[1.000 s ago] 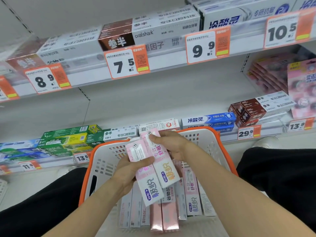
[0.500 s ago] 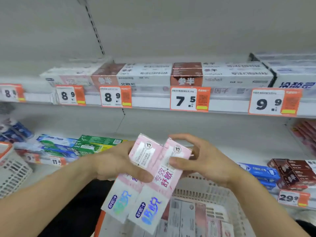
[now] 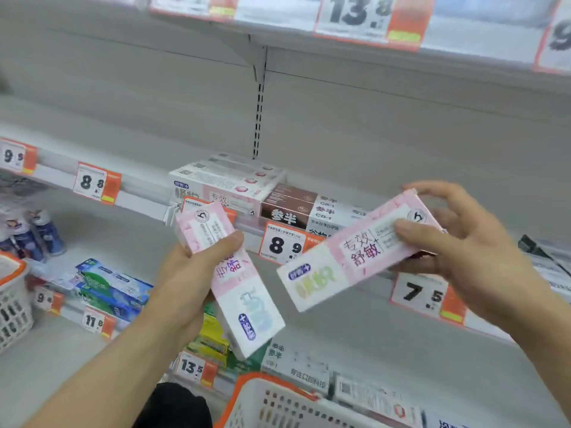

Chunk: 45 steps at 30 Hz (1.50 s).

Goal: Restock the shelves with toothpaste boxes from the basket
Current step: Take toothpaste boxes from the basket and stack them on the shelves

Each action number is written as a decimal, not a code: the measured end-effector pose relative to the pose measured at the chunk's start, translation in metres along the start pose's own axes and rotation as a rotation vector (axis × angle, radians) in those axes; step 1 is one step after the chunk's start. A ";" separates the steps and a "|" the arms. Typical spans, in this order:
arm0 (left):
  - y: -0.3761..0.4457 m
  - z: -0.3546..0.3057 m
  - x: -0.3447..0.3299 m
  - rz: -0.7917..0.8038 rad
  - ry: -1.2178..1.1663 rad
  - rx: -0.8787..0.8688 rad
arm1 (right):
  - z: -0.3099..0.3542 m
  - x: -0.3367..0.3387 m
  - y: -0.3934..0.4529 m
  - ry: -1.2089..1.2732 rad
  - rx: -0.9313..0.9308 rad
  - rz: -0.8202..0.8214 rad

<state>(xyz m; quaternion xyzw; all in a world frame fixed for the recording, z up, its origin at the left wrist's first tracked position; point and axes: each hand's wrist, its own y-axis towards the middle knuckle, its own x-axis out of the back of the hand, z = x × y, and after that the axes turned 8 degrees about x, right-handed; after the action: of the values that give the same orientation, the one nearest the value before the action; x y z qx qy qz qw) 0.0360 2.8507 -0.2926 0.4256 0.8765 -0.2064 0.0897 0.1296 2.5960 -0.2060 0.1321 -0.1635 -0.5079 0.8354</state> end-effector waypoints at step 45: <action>0.024 0.014 -0.016 0.115 -0.255 0.228 | -0.038 -0.114 0.170 -0.633 0.313 0.193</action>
<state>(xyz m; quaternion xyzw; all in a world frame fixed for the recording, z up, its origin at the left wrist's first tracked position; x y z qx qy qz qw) 0.0642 2.8463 -0.3072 0.4527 0.8032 -0.3514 0.1628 0.2327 2.7760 -0.1907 0.0786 -0.5015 -0.4112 0.7571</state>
